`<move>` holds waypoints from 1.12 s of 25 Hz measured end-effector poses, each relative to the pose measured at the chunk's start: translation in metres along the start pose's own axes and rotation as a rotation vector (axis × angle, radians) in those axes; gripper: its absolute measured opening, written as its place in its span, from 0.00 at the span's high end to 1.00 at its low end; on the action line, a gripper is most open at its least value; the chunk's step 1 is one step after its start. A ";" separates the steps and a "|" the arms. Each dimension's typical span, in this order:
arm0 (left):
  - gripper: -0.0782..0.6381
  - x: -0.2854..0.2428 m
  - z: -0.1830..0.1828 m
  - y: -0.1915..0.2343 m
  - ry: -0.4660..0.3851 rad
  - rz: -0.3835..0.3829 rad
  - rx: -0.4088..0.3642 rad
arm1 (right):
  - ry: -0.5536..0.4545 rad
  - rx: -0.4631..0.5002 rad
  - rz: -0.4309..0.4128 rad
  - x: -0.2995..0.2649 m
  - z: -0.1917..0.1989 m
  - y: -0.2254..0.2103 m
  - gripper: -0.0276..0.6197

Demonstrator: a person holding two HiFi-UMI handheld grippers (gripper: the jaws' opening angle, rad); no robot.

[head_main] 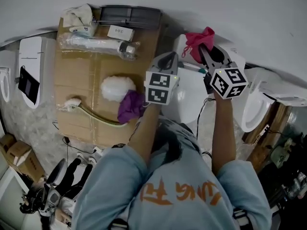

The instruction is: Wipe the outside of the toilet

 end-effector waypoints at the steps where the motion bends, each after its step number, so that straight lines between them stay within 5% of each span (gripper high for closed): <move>1: 0.86 -0.003 -0.002 0.006 0.000 -0.004 0.010 | 0.006 0.016 -0.005 -0.009 -0.002 -0.001 0.84; 11: 0.86 -0.024 -0.002 0.027 0.011 -0.024 0.049 | 0.056 0.244 -0.034 -0.080 -0.011 0.001 0.84; 21: 0.86 -0.031 0.003 0.030 0.031 -0.033 0.054 | 0.271 0.638 -0.021 -0.108 0.035 0.004 0.85; 28: 0.86 -0.033 0.003 0.021 0.046 -0.037 0.040 | 0.317 0.878 -0.019 -0.104 0.046 -0.004 0.85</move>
Point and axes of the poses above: the fingertips, and each gripper's own axes: x backward along the fingers, y to its left, z out of its underside, the point moved 3 cm from there along x, backward along the fingers, and after that the axes turned 14 degrees about y, right-handed, at the moved point
